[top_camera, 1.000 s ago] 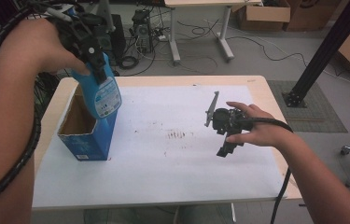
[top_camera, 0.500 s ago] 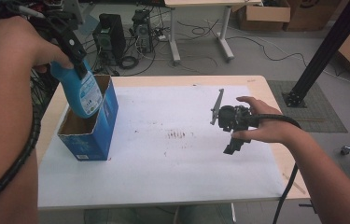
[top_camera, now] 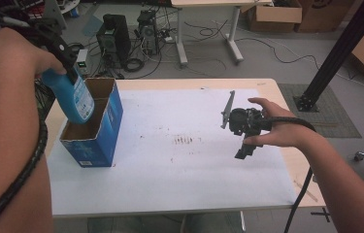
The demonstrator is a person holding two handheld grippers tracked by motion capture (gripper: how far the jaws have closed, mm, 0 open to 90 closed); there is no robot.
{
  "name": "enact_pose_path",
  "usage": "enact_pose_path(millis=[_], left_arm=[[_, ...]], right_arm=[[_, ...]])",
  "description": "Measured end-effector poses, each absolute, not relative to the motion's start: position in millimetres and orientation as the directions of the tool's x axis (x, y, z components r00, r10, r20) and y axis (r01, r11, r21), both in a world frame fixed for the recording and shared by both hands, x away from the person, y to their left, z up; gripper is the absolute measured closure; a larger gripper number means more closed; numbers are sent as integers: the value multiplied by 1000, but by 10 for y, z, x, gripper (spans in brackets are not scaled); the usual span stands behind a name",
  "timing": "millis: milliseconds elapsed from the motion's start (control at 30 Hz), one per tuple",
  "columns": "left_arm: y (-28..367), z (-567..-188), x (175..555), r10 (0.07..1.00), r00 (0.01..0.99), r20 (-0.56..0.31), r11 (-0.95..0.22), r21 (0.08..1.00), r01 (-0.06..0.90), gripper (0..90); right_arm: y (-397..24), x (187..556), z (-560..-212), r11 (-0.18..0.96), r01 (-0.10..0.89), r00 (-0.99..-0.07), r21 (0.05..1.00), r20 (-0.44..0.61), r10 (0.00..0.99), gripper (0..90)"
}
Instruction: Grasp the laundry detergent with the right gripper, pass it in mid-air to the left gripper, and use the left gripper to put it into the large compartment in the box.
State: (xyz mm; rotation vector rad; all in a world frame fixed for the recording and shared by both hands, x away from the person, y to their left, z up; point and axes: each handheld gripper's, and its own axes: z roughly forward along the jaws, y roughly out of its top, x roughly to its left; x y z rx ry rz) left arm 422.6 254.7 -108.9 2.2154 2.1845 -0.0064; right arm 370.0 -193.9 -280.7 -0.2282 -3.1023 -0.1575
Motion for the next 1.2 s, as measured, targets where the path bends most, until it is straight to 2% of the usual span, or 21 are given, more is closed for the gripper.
enact_pose_path(millis=[300, 767, 967, 1200], left_arm=[[2606, -1374, 4285, 1000, 2, -30, -2, 4, 1000, 390], [2606, -2026, 4329, 999, -2, -46, 0, -35, 999, 390], [2550, -2310, 4327, 1000, 6, -10, -6, -57, 998, 390], [2541, -2623, 4338, 1000, 4, -19, -6, -71, 997, 390]], right_arm=[[-1953, 3697, -2847, 984, 153, -988, 91, 42, 149, 158], [-1990, 3683, -2954, 983, 155, -987, 94, 47, 151, 158], [-2004, 3670, -2968, 983, 152, -988, 103, 52, 147, 158], [-2016, 3667, -2977, 983, 159, -987, 94, 50, 154, 158]])
